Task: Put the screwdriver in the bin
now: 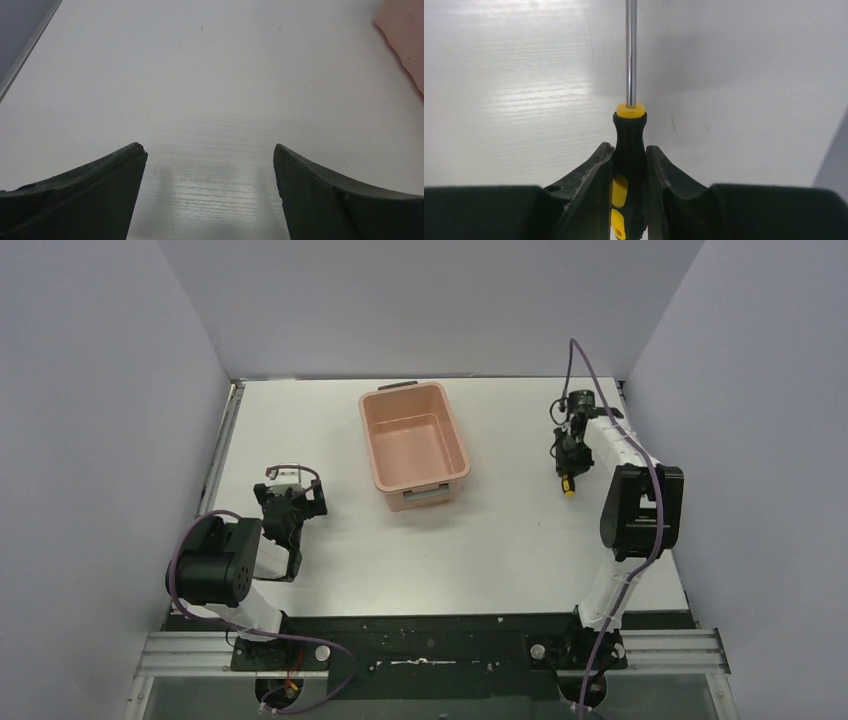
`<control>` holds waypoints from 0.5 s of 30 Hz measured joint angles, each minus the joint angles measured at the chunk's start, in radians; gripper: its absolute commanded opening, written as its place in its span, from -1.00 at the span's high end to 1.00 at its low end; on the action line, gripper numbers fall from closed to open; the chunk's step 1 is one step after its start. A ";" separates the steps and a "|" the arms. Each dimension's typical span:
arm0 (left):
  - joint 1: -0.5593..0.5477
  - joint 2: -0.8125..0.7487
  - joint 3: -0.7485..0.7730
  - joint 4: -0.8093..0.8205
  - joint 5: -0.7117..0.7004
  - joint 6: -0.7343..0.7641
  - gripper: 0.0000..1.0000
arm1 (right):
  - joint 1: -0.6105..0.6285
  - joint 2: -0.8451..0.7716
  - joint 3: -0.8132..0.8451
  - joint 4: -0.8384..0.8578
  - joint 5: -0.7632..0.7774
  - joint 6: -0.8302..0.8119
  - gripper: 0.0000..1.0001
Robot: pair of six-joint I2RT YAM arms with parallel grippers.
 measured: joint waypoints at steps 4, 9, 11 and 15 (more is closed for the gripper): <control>0.000 0.000 0.000 0.000 0.000 0.000 -0.95 | 0.000 0.019 0.349 -0.230 0.020 0.003 1.00; 0.000 0.000 0.000 0.000 0.000 0.000 -0.95 | 0.001 0.007 0.690 -0.330 0.054 0.074 1.00; 0.000 0.000 0.000 0.000 0.000 0.000 -0.95 | 0.010 -0.005 0.723 -0.339 0.053 0.111 1.00; 0.000 0.000 0.000 0.000 0.000 0.000 -0.95 | 0.089 -0.014 0.703 -0.308 0.047 0.197 1.00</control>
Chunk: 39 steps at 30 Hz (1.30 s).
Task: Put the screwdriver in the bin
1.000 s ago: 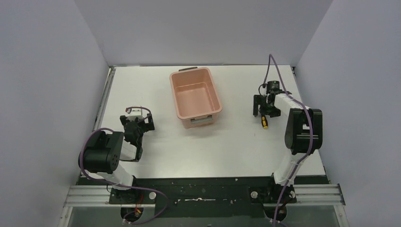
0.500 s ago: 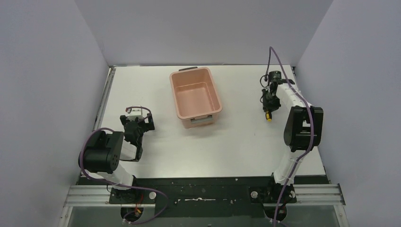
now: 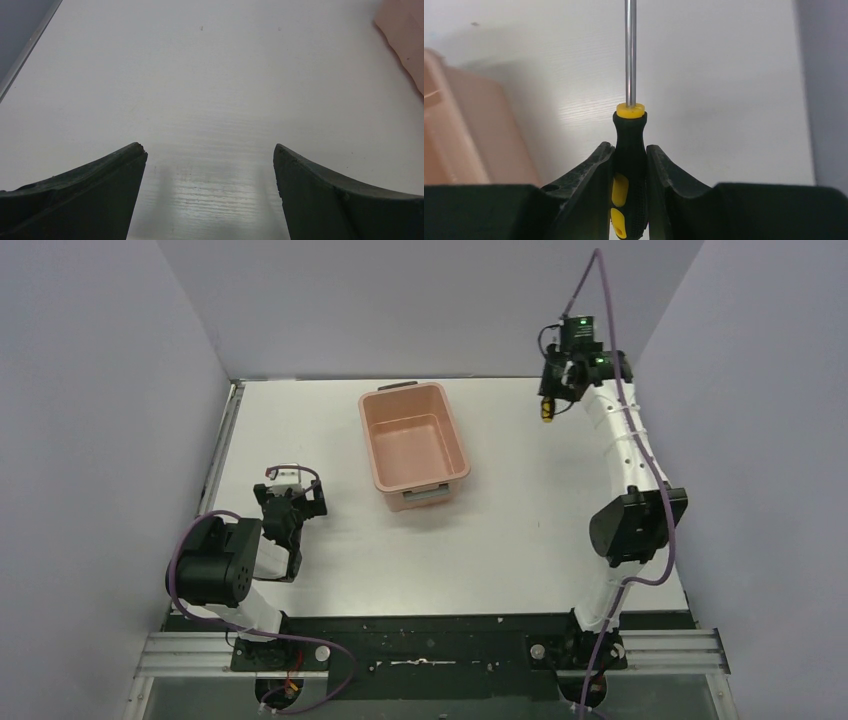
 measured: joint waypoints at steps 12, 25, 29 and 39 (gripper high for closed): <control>0.000 0.000 0.000 0.000 0.000 0.000 -0.95 | 0.569 0.070 -0.008 0.349 -0.072 0.131 1.00; 0.000 0.000 0.000 0.000 0.000 0.000 -0.95 | 0.671 0.306 -0.167 0.451 0.055 0.125 0.92; 0.000 0.000 0.000 0.000 0.000 0.000 -0.95 | 0.683 0.346 -0.248 0.449 0.076 0.127 0.90; 0.000 0.000 0.000 0.000 0.000 0.000 -0.95 | 0.683 0.359 -0.290 0.468 0.106 0.137 0.02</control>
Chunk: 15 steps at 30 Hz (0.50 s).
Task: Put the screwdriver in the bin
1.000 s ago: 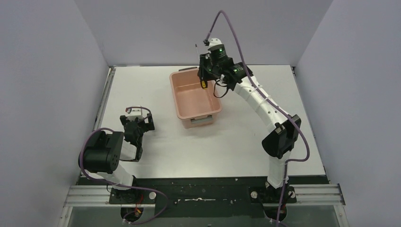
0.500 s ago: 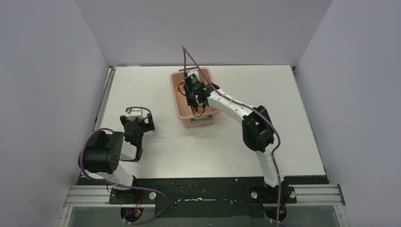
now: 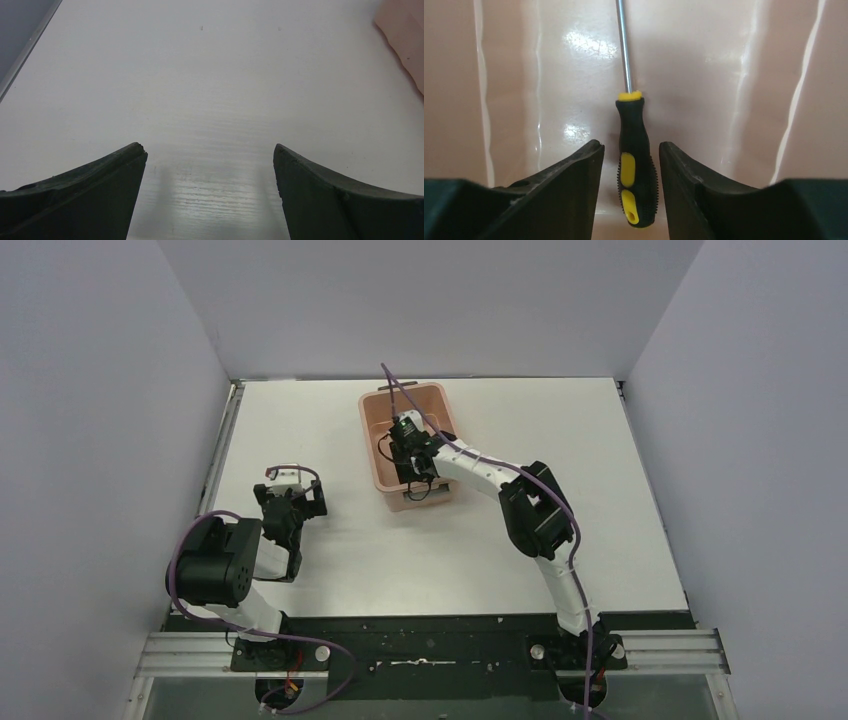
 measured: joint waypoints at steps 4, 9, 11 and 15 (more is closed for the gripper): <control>0.000 0.000 0.000 0.000 0.000 0.000 -0.95 | 0.000 0.000 0.000 0.007 0.006 0.000 -0.04; 0.000 0.000 0.000 0.000 0.000 0.000 -0.95 | 0.000 -0.010 0.005 0.002 0.008 -0.002 -0.06; 0.000 0.000 0.000 0.000 0.000 0.000 -0.95 | 0.000 -0.028 0.016 -0.005 0.008 -0.006 -0.10; 0.000 0.000 0.000 0.000 0.000 0.000 -0.95 | 0.000 -0.111 0.049 -0.019 0.013 -0.027 -0.38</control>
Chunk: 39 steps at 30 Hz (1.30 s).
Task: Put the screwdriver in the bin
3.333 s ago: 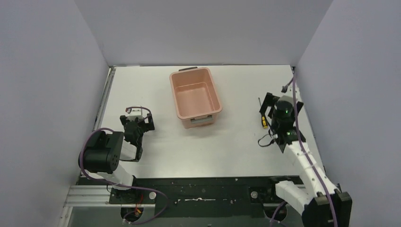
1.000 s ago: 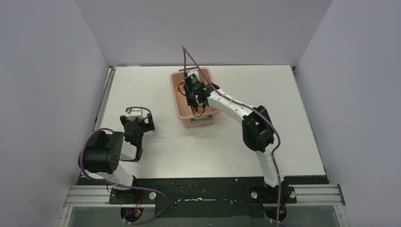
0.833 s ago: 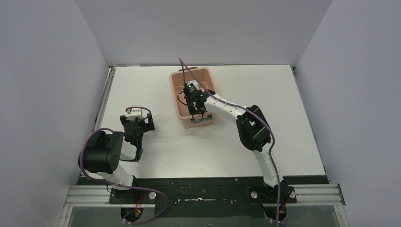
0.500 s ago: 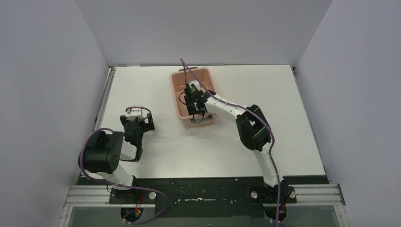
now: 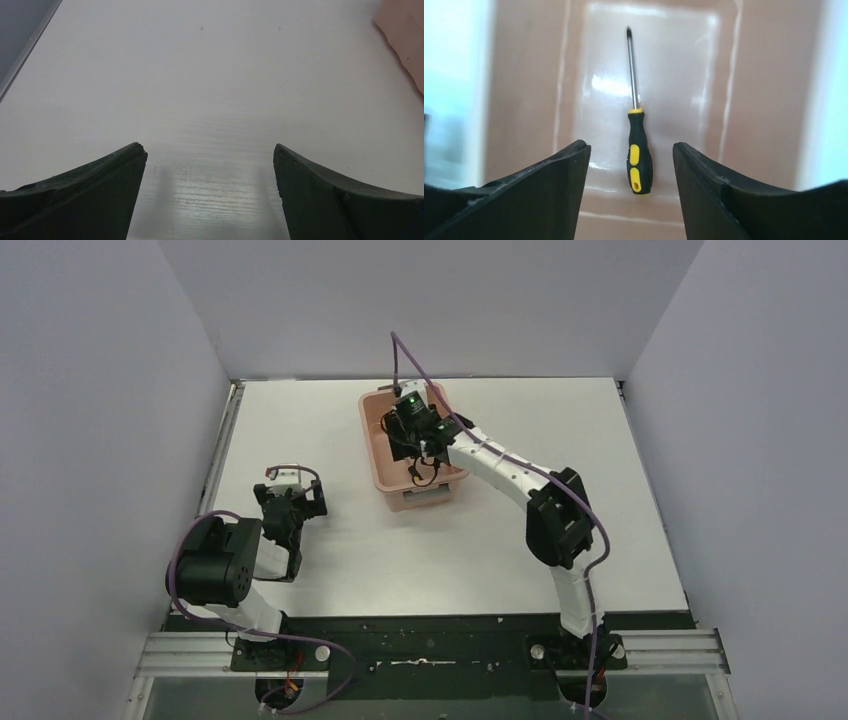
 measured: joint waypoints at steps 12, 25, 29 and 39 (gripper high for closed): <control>0.000 0.000 0.000 0.000 0.000 0.000 -0.95 | -0.068 -0.521 -0.187 0.164 0.015 -0.155 -1.00; 0.000 0.000 0.000 0.000 0.000 0.000 -0.95 | -0.352 -0.946 -1.153 0.652 0.091 -0.247 -1.00; 0.000 0.000 0.000 0.000 0.000 0.000 -0.95 | -0.422 -1.014 -1.339 0.769 0.109 -0.233 -1.00; 0.000 0.000 0.000 0.000 0.000 0.000 -0.95 | -0.442 -1.099 -1.590 0.991 0.159 -0.208 -1.00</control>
